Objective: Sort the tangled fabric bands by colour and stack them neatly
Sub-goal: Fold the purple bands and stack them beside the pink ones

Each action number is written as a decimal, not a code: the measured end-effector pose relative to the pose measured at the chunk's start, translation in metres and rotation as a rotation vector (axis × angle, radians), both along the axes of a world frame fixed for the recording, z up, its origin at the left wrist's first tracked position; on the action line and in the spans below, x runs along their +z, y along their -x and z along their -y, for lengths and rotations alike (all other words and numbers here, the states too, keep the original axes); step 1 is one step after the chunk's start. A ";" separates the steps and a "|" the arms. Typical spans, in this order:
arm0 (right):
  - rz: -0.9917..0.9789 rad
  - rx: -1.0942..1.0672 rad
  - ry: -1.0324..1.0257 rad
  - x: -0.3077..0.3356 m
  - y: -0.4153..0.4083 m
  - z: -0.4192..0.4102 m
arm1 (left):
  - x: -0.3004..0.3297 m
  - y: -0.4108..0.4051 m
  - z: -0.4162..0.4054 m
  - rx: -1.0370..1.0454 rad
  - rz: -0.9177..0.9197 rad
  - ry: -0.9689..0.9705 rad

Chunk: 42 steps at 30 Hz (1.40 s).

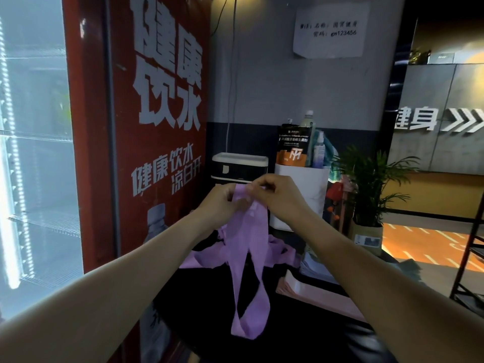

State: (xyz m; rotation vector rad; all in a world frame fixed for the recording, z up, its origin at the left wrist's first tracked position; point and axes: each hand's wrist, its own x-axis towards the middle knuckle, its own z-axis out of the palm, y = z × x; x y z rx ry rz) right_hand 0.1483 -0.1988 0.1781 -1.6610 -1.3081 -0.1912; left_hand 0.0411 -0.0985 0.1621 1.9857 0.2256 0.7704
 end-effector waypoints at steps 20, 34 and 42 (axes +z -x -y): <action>-0.676 -0.373 -0.314 -0.019 -0.044 0.051 | -0.102 0.007 -0.059 0.506 -0.282 0.128; -0.813 -0.524 -0.278 -0.058 -0.054 0.085 | -0.095 0.029 -0.050 0.139 -0.230 0.541; -0.964 -0.615 -0.200 -0.102 -0.055 0.105 | -0.115 0.017 -0.040 0.165 -0.352 0.200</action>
